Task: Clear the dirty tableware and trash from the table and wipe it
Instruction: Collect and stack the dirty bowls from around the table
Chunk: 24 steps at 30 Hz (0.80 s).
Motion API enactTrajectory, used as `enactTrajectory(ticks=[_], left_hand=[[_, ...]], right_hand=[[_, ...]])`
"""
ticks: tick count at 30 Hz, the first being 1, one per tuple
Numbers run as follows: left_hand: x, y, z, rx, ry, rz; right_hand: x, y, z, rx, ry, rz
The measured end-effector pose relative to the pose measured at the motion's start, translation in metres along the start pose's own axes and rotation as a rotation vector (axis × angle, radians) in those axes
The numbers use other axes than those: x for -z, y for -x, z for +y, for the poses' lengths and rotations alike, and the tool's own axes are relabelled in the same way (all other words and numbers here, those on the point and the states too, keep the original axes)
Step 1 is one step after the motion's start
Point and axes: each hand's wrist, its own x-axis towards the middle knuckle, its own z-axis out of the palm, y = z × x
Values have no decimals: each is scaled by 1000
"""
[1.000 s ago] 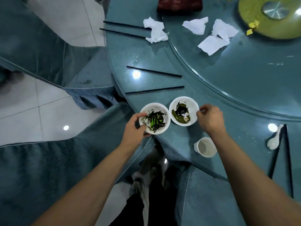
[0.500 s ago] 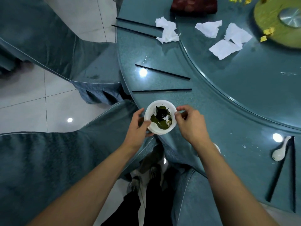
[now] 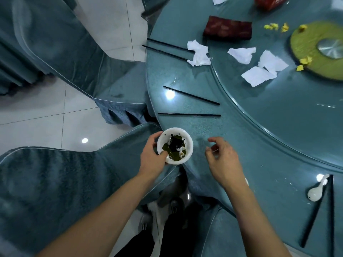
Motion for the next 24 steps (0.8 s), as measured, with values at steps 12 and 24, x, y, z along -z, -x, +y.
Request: enactTrajectory(ticks=[12,24], left_hand=[[179,60,48,-197,-88,118],[458,96,25,-262,-190,228]], right_hand=[[-51,32,-124,196,93,-51],[-176,123,-327,341,78,10]])
